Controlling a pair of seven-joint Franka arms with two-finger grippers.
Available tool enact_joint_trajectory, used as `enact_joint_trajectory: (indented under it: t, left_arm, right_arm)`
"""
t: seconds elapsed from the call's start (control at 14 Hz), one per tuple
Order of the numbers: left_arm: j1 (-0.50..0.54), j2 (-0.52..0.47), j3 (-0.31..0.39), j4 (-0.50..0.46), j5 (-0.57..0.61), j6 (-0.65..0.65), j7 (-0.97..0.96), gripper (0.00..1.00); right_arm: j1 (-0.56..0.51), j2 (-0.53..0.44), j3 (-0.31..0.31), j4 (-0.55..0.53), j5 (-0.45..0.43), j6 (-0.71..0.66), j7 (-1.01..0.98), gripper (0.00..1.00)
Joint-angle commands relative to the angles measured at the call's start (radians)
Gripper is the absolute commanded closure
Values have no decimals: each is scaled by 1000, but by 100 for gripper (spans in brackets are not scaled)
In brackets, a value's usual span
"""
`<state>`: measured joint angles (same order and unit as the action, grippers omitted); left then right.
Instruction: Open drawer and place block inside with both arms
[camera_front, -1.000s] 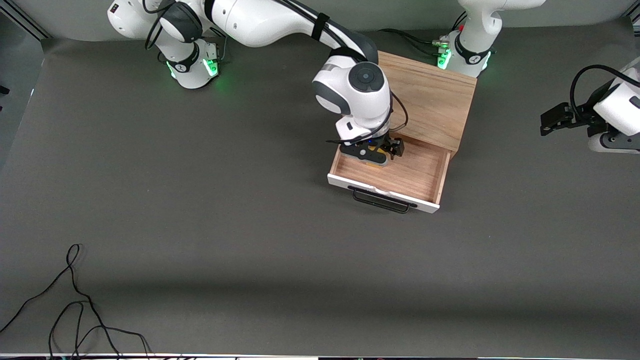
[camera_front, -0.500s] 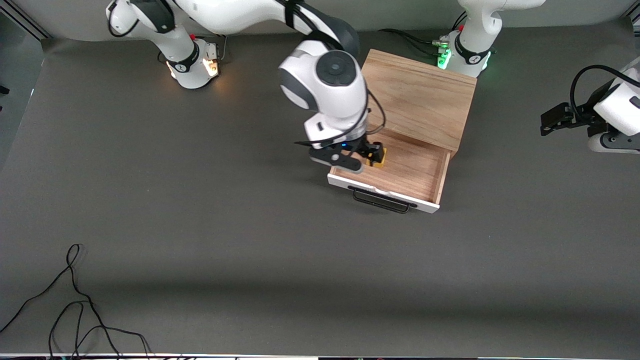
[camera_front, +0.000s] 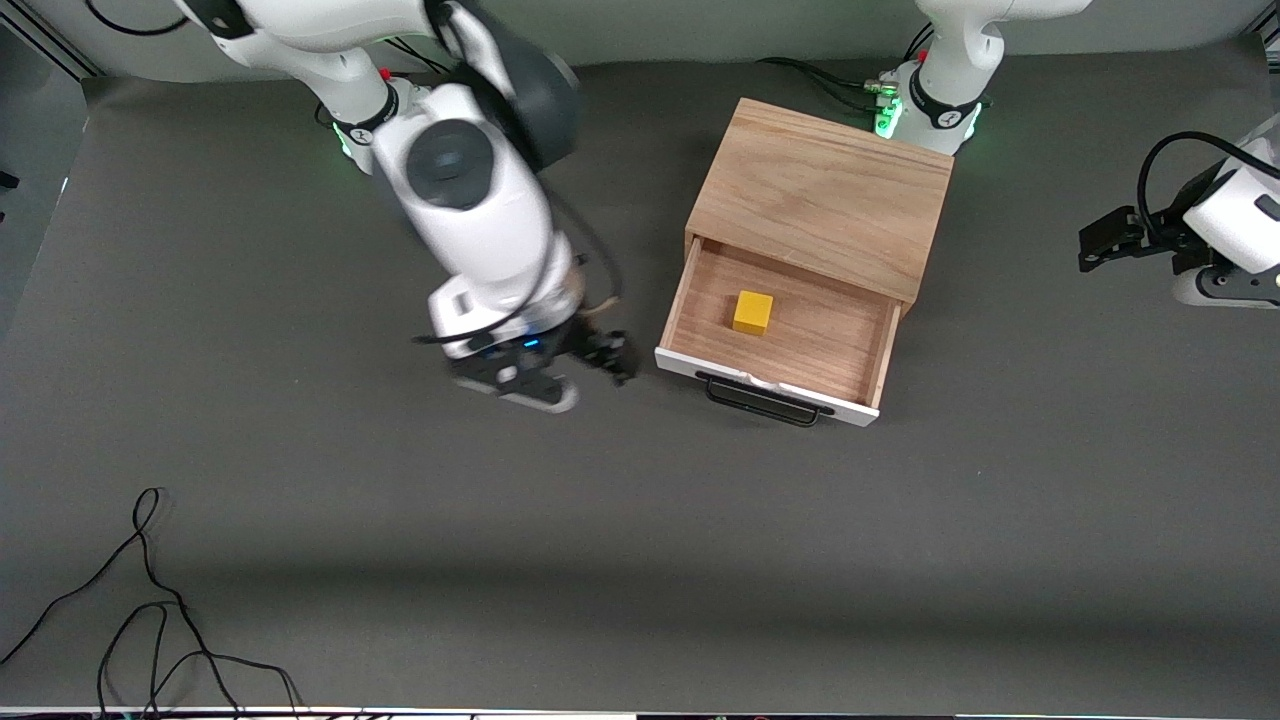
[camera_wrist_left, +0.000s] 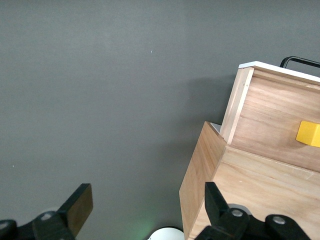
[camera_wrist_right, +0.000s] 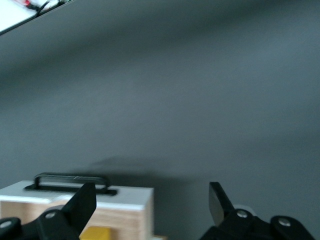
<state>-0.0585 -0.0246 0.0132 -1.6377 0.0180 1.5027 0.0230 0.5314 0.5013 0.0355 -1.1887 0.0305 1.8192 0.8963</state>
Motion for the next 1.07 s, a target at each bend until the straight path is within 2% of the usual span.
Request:
enact_joint_trajectory:
  t: [0.0, 0.21, 0.43, 0.64, 1.0]
  left_arm:
    - [-1, 0, -2, 9, 7, -18, -8, 0]
    - [-3, 0, -2, 7, 7, -19, -8, 0]
    - [-3, 0, -2, 7, 7, -19, -9, 0]
    - [-3, 0, -4, 9, 7, -19, -9, 0]
    - [-4, 0, -4, 9, 7, -21, -12, 0]
  right_arm:
    - [-98, -197, -20, -239, 2, 15, -150, 0]
    - [-200, -317, -31, -356, 5, 20, -177, 0]
    - [-326, -464, -23, -516, 3, 18, -385, 0]
    - [-439, -558, -17, -606, 3, 8, -584, 0]
    - [-499, -563, -19, -583, 3, -110, -744, 0]
